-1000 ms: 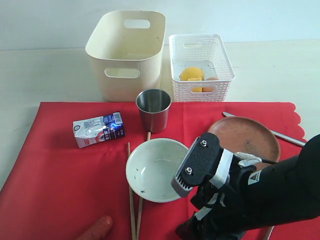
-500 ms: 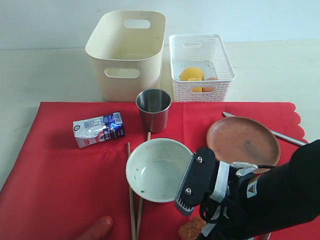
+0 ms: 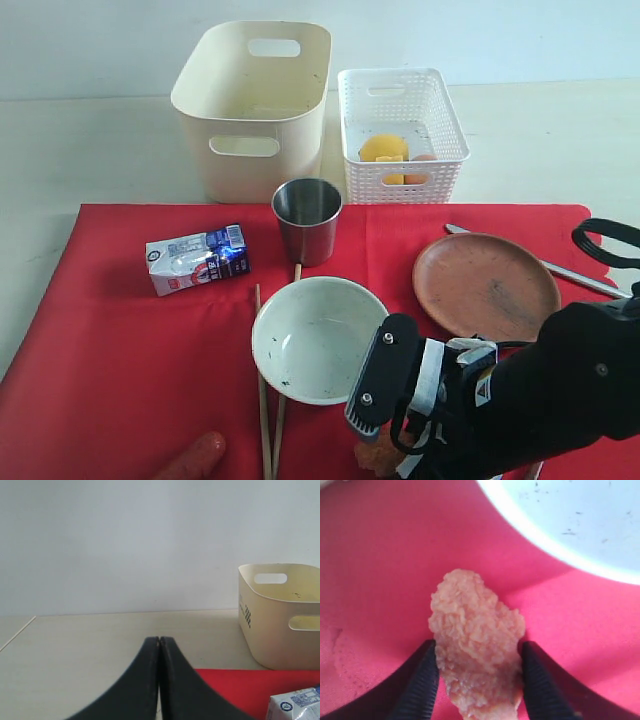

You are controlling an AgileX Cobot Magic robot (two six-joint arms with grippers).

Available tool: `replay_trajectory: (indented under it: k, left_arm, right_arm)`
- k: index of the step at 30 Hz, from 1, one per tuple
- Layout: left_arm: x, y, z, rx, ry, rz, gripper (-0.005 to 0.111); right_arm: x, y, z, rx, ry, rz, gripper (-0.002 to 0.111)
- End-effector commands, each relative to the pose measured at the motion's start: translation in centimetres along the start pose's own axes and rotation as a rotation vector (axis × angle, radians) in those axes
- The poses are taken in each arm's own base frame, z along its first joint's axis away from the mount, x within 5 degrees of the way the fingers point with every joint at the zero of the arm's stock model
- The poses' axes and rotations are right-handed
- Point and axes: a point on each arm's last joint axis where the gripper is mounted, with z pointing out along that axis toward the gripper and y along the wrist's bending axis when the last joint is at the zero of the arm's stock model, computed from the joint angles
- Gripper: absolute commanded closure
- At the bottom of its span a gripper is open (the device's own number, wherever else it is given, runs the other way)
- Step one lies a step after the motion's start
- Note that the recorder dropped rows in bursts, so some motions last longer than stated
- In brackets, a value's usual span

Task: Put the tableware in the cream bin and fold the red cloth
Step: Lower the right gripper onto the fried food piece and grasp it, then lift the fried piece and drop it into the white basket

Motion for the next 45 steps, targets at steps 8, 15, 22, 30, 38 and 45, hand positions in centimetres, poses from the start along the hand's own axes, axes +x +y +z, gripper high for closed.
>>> replay_trajectory:
  k: [8, 15, 22, 30, 38, 45]
  left_arm:
    - [0.1, 0.0, 0.0, 0.000, -0.001, -0.012, 0.104]
    - [0.1, 0.0, 0.0, 0.000, -0.001, -0.012, 0.104]
    - [0.1, 0.0, 0.0, 0.000, -0.001, -0.012, 0.104]
    - [0.1, 0.0, 0.0, 0.000, -0.001, -0.012, 0.104]
    - [0.1, 0.0, 0.0, 0.000, -0.001, -0.012, 0.104]
    - [0.1, 0.0, 0.0, 0.000, -0.001, -0.012, 0.104]
  right_arm:
    - [0.3, 0.6, -0.9, -0.040, 0.007, -0.014, 0.108]
    - [-0.7, 0.9, -4.5, -0.004, -0.163, -0.026, 0.108]
    - [-1.5, 0.9, -8.3, 0.078, -0.384, -0.022, 0.108]
    - [-2.4, 0.1, -10.3, 0.206, -0.568, -0.010, 0.108]
    - [-3.2, -1.0, -11.3, 0.312, -0.713, 0.090, 0.108]
    - [-3.9, -3.7, -14.2, 0.620, -0.992, 0.259, 0.108]
